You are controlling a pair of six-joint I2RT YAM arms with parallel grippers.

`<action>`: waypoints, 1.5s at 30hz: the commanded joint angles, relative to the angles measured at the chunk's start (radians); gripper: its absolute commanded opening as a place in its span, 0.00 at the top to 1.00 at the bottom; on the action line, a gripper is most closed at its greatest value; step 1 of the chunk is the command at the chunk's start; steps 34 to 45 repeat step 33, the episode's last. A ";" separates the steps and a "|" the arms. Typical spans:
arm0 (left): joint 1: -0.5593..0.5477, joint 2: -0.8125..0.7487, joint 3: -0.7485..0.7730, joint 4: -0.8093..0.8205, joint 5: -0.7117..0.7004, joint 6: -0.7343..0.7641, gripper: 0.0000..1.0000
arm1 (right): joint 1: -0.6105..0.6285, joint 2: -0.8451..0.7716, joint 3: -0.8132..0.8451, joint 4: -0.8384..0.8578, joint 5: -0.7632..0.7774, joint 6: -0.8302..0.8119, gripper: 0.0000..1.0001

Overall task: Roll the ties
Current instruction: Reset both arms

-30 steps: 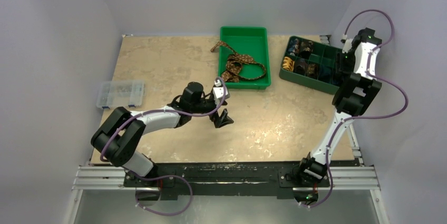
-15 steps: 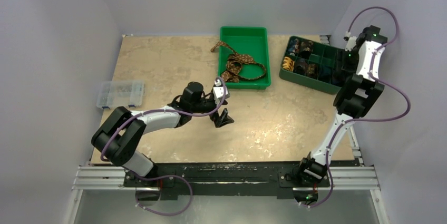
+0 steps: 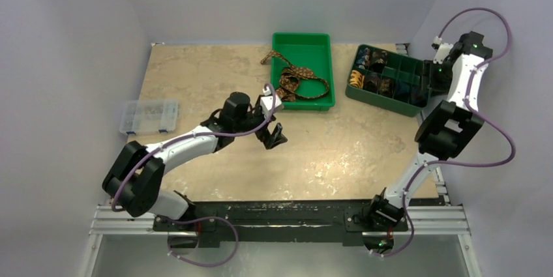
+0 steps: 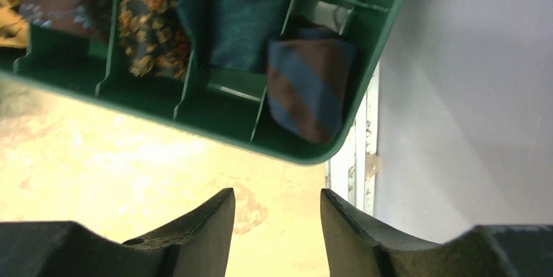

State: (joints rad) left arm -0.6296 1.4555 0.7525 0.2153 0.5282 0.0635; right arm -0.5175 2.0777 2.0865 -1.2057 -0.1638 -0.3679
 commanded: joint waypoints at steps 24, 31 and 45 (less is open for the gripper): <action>0.699 0.085 0.670 -1.157 -0.173 0.128 0.00 | 0.411 -0.672 -0.937 0.608 -0.216 0.052 0.01; 0.700 -0.015 0.507 -1.096 -0.237 0.084 0.00 | 0.441 -0.735 -1.048 0.691 -0.184 0.098 0.01; 0.699 -0.017 0.516 -1.091 -0.246 0.065 0.00 | 0.441 -0.732 -1.028 0.694 -0.182 0.101 0.01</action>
